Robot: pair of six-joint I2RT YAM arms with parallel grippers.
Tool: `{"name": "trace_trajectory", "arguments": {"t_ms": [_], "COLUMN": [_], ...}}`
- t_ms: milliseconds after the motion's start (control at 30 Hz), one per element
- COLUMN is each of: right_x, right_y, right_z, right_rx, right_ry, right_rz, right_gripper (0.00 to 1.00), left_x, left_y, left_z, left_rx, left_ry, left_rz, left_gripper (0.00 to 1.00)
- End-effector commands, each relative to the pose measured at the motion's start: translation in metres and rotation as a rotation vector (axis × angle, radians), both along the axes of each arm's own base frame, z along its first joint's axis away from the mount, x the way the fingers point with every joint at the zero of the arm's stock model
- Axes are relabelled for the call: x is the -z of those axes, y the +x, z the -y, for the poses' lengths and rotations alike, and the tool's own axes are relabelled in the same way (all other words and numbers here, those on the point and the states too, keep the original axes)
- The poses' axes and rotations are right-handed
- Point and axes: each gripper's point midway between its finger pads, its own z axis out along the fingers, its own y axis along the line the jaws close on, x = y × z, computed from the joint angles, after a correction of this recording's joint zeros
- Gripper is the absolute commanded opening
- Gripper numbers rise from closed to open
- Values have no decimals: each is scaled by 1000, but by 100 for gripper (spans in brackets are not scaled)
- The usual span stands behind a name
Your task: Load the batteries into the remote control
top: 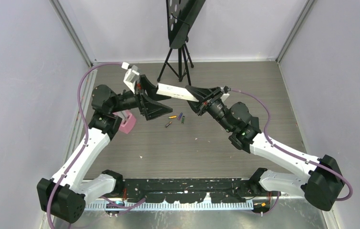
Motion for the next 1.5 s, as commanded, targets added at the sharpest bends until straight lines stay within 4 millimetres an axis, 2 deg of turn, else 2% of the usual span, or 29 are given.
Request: {"name": "trace_trajectory", "arguments": {"t_ms": [0,133,367,467,600,833,867,900,1000,1033,1067,1133,1167,1200,1267,1333,1467], "right_x": [-18,-17,-3,-2,0,3,4,4,4,4,4,5,6,8,10,15,11], "right_y": [-14,-16,-18,-18,-17,-17,-17,-17,-16,-16,-16,-16,-15,-15,-17,-20,-39], "right_z": [-4,-4,-12,-12,-14,-16,-16,-15,-12,-11,-10,-6,-1,4,18,29,30], "right_rx": [-82,-96,-138,-141,-149,-164,-163,-161,-150,-144,-139,-127,-121,-123,-123,-136,-249], "right_ry": [50,56,16,24,23,16,16,16,13,11,7,-6,-19,-33,-68,-129,-206], "right_rz": [37,32,-18,-29,-34,-43,-43,-43,-36,-31,-22,4,26,56,135,201,323], "right_gripper": [14,14,11,10,10,10,10,10,10,12,16,61,77,84,92,95,94], "left_x": [-20,-22,-31,-31,-28,-26,-26,-26,-24,-23,-23,-23,-23,-24,-24,-22,-19], "left_y": [2,10,13,12,12,14,14,14,14,14,14,12,11,10,7,5,2], "left_z": [-1,-1,0,0,0,1,1,1,2,2,2,2,2,2,1,1,3], "left_rx": [-15,-46,-47,-44,-40,-40,-39,-38,-28,-29,-27,-21,-17,-11,11,32,99], "left_ry": [-36,-43,-64,-63,-57,-54,-53,-54,-51,-50,-51,-53,-51,-47,-30,-8,21], "left_rz": [85,94,113,121,114,113,114,117,120,119,120,138,150,166,208,230,282], "left_gripper": [83,84,79,73,58,45,41,33,2,0,0,0,0,0,0,0,0]}}
